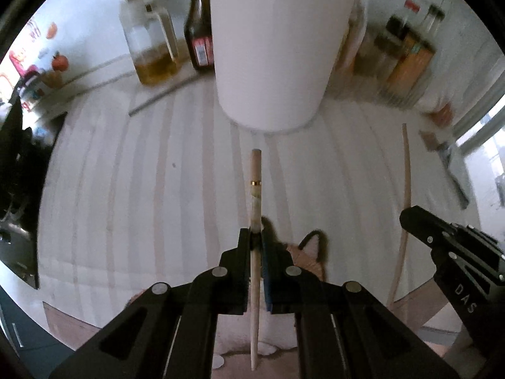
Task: Organize utensils
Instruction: 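Lift both wooden chopsticks and insert them into the white holder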
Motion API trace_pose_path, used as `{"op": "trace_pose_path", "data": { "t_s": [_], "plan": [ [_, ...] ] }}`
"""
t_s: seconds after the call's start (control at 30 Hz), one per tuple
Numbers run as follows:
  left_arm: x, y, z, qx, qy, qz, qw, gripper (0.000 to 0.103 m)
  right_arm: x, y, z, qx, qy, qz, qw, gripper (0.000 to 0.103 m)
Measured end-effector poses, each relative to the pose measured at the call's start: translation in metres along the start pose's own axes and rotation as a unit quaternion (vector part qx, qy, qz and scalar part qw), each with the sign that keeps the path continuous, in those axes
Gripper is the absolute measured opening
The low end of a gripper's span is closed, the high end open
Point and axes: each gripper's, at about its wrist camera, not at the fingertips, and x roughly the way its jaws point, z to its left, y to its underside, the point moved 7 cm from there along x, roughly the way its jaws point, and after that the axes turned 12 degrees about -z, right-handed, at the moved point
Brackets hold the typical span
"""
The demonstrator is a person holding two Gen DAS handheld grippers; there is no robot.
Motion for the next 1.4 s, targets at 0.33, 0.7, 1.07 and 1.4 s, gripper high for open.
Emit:
{"op": "trace_pose_path", "data": {
  "t_s": [0.33,0.7,1.07,1.4],
  "plan": [
    [-0.074,-0.082,0.005,-0.027,0.017,-0.109,0.9936,0.004,-0.068,-0.079,0.021,0.012,-0.033,-0.130,0.991,0.006],
    [-0.155,-0.226,0.009,-0.031,0.026,-0.244,0.9689,0.004,-0.127,-0.238,0.040,0.031,-0.072,-0.278,0.957,0.006],
    [-0.137,-0.318,0.021,-0.039,0.027,-0.277,0.9598,0.004,-0.086,-0.355,0.061,0.055,-0.077,-0.321,0.942,0.006],
    [-0.073,-0.336,0.027,-0.051,0.021,-0.257,0.9649,0.004,-0.020,-0.382,0.080,0.033,-0.058,-0.329,0.942,0.006]
  ]
}}
